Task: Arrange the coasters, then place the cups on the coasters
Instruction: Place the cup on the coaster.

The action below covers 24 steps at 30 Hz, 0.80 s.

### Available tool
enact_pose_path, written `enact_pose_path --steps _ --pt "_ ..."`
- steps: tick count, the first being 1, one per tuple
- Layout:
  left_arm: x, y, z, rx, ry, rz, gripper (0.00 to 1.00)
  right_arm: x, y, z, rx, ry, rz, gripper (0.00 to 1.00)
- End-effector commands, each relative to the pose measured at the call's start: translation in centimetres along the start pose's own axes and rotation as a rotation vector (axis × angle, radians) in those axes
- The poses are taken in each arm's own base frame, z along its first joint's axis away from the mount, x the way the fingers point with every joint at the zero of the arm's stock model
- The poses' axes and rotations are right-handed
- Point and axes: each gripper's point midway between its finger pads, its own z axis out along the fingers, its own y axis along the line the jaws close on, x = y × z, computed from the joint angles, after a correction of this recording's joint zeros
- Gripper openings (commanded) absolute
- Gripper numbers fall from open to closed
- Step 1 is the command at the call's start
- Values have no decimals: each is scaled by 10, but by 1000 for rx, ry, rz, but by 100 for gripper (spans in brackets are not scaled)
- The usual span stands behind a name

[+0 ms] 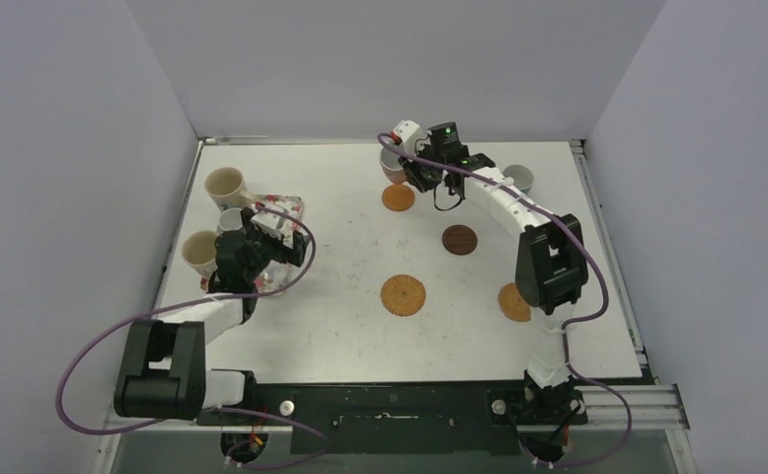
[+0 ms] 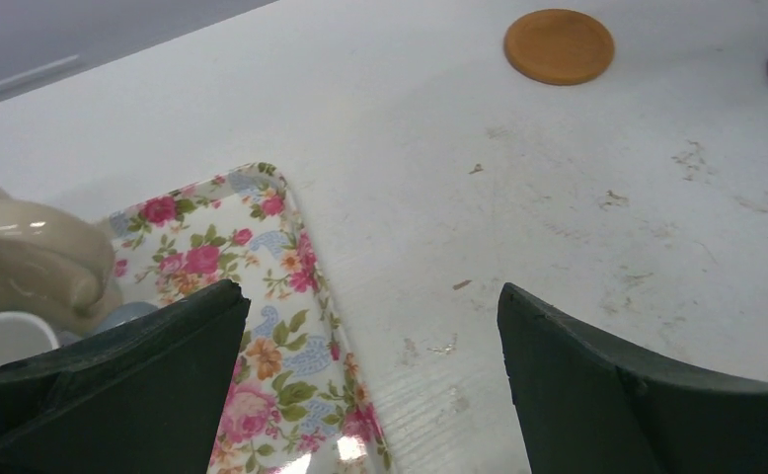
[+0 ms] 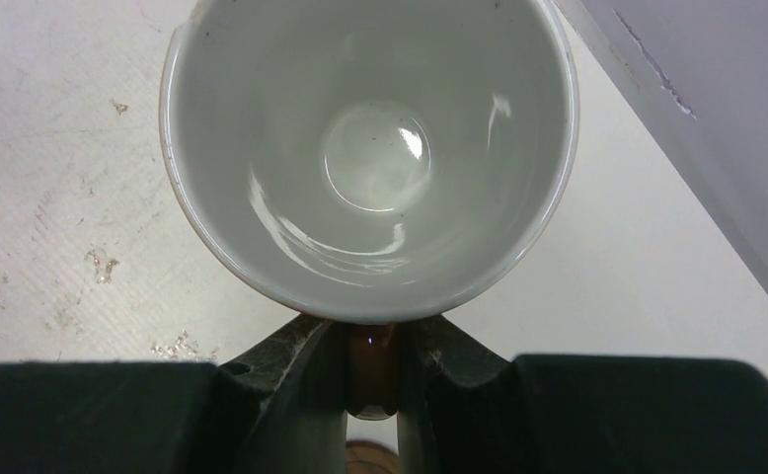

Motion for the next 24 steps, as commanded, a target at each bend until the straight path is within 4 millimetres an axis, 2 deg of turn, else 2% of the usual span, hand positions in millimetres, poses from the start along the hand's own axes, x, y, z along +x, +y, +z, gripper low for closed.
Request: enact_pose_path --steps 1,4,6,9,12,13,14,17,21,24 --pt "-34 -34 -4 185 3 119 97 -55 -24 -12 53 -139 7 0" --pt "-46 -50 -18 261 85 210 97 -54 -21 -7 8 -129 33 0" --pt "-59 -53 -34 288 102 270 97 -53 -24 -4 0 -121 63 0" --pt "-75 -44 -60 205 74 288 97 -51 -32 2 -9 -124 113 0" --pt "-95 -35 -90 73 -64 287 97 -48 -38 11 -15 -97 151 0" --pt "-92 -35 -97 49 -94 274 97 -46 -39 16 -20 -80 162 0" --pt "-80 -37 -98 53 -54 255 97 -43 -41 20 -23 -65 175 0" --pt "-60 -51 -102 152 35 260 97 -37 -46 28 -36 -40 227 0" --pt "-68 -59 -110 194 28 278 97 -36 -48 26 -23 -69 258 0" --pt "-62 -64 -114 211 20 284 97 -37 -54 21 22 -97 254 0"
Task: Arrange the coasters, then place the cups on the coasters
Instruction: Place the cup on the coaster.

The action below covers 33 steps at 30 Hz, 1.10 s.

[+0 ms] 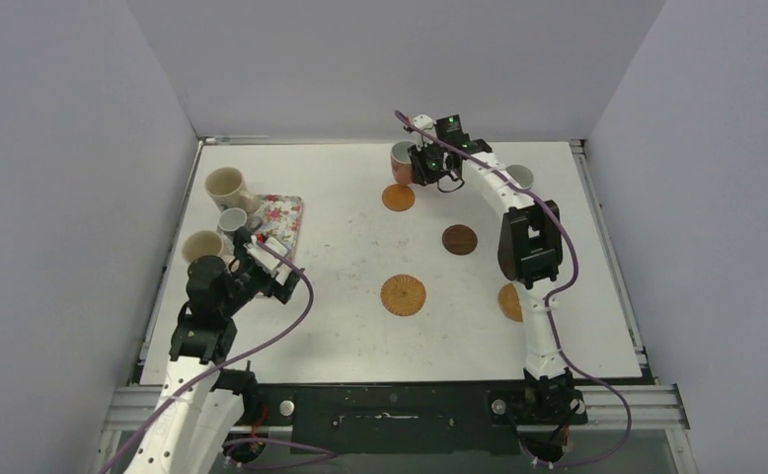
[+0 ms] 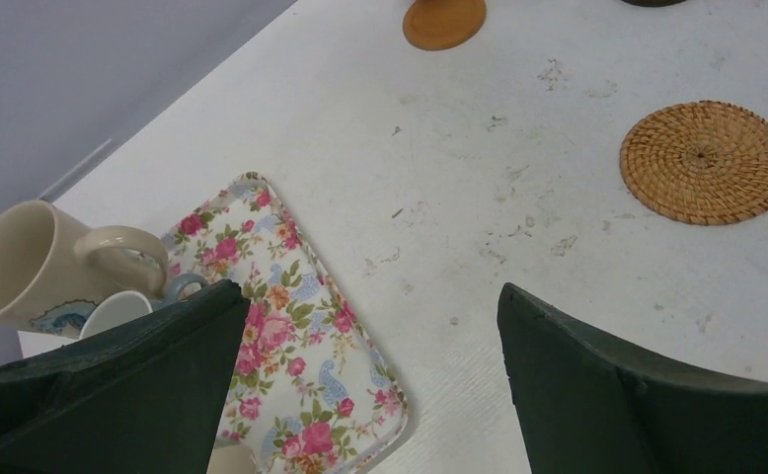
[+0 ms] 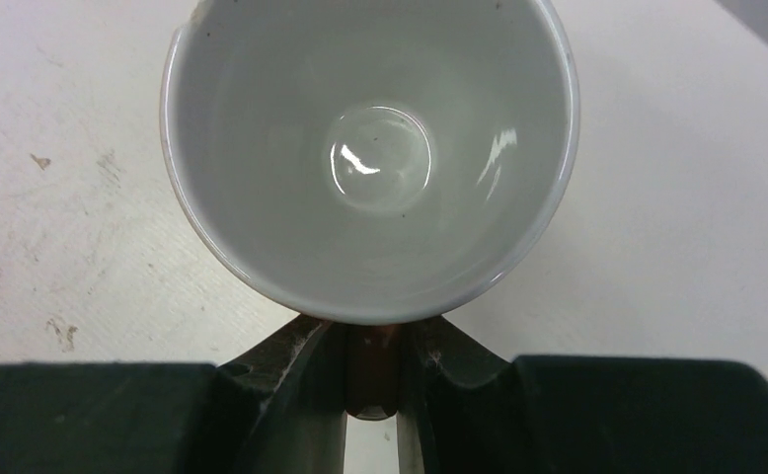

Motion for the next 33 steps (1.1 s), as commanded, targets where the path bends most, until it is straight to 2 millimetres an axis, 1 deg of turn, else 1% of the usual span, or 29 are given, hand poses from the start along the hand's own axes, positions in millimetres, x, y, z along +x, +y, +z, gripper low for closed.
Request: enact_pose_path --steps 1,4,9,14,21,27,33 --pt "0 -12 -6 55 -17 34 97 -62 -3 -39 56 -199 -26 0" --pt "11 -18 -6 73 -7 62 97 -59 -1 -36 49 -181 -40 0" --pt "8 -20 -9 83 -5 71 97 -51 11 -26 29 -157 -55 0" --pt "12 -18 -9 66 -1 78 97 -48 19 -23 25 -154 -56 0" --pt "15 -12 -7 26 1 75 97 -43 19 -29 68 -156 -75 0" --pt "15 -11 -6 15 2 72 97 -41 23 -34 64 -167 -87 0" --pt "15 -10 -7 9 1 72 97 -35 21 -32 70 -154 -81 0"
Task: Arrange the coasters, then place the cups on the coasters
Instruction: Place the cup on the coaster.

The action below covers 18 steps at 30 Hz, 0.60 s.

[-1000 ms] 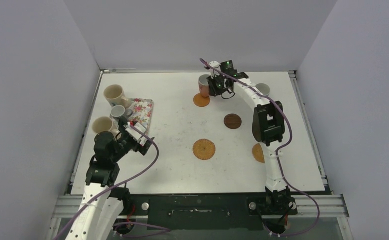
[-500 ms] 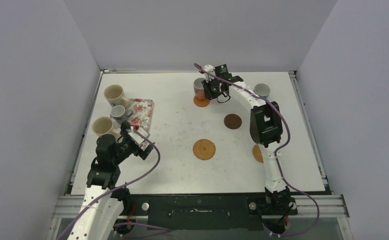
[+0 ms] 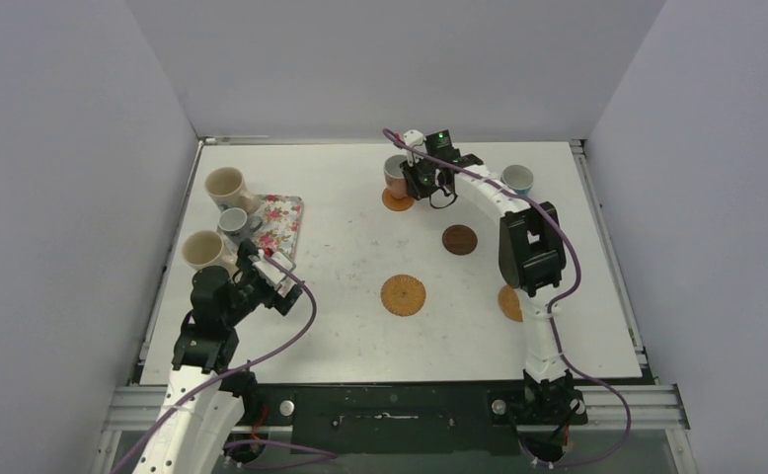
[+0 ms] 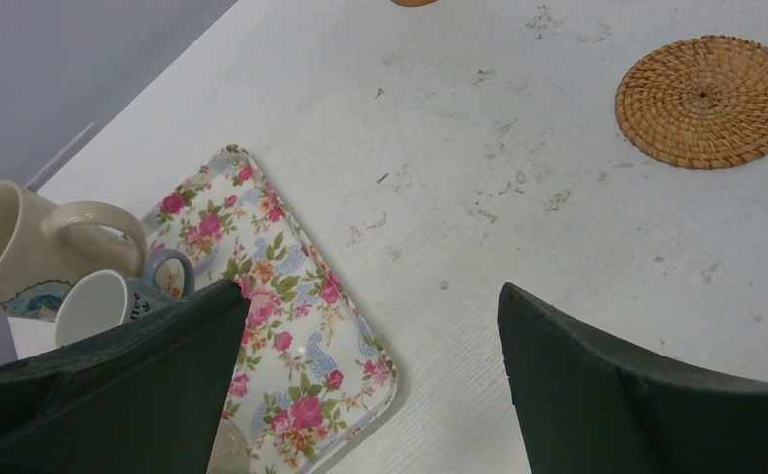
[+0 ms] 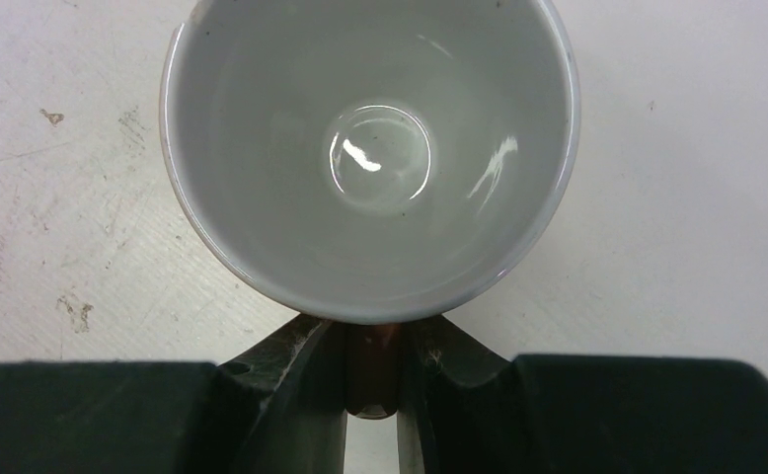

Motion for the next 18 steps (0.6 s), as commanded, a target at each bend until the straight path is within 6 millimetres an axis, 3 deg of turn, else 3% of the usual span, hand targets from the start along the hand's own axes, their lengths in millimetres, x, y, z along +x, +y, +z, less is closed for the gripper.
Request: enact_pose_path --steps 1,18 --pt "-12 7 1 -28 -40 22 97 -66 -7 -39 57 -190 -56 0" --pt "-12 7 1 -31 -40 26 97 -52 0 -29 30 -149 -52 0"
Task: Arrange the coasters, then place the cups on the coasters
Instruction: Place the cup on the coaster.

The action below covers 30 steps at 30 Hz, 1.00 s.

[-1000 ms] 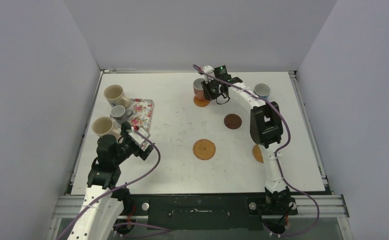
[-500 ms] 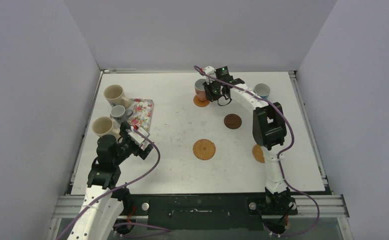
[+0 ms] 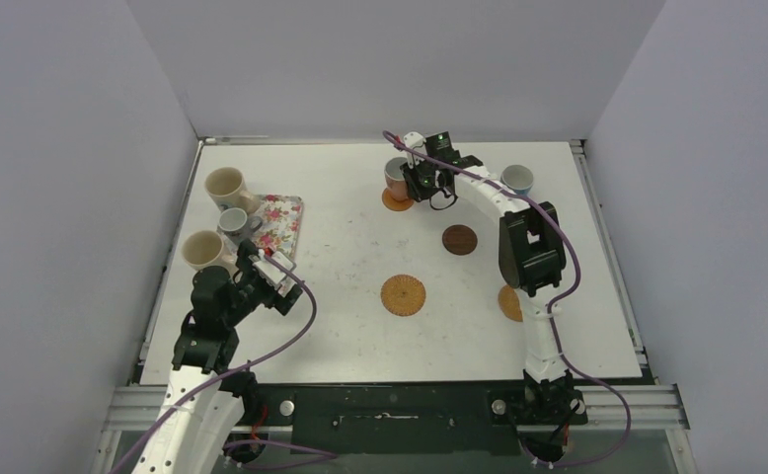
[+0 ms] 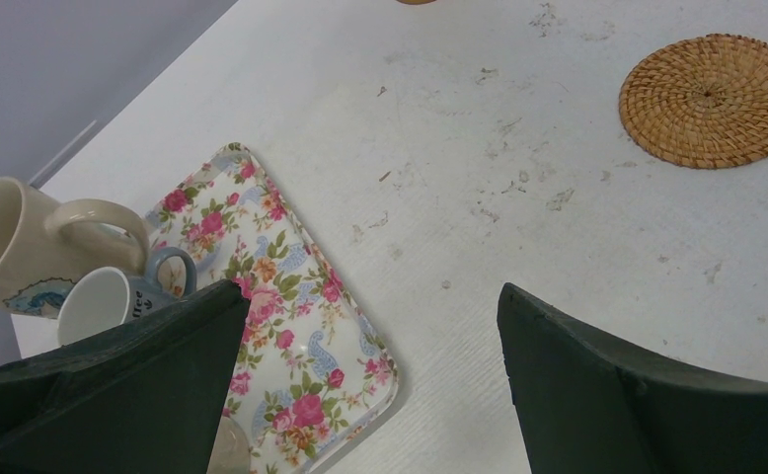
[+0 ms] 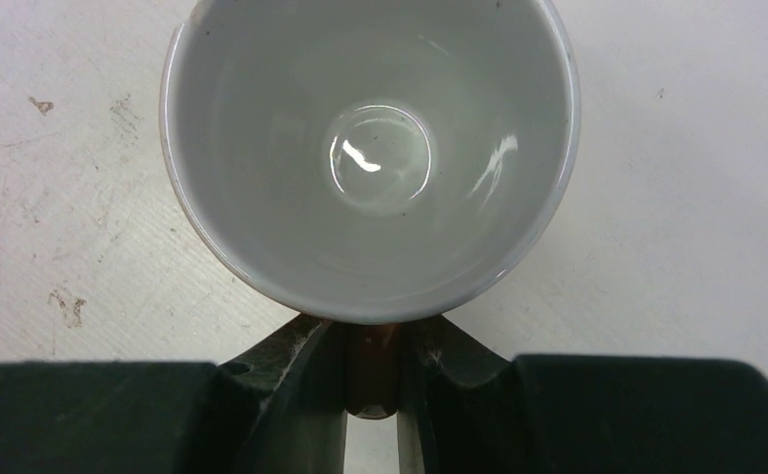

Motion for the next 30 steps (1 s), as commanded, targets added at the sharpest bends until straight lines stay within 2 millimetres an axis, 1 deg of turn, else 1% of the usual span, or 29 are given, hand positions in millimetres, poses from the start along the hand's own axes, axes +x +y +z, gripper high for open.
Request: enact_pose_path --steps 1,6,13,20,25,30 --pt "-12 5 1 -22 -45 26 97 -57 1 -31 25 -160 -52 0" --pt "-11 5 1 -21 -43 28 97 -55 6 -29 15 -152 -57 0" --pt "-11 4 1 -18 -44 30 97 -54 9 -29 15 -144 -59 0" --pt "-11 4 1 -17 -44 32 97 -48 5 -26 36 -114 -53 0" --pt "-11 4 1 -15 -41 31 97 -49 5 -29 37 -115 -55 0" --pt "-11 3 1 -14 -42 33 97 -46 5 -26 38 -104 -51 0"
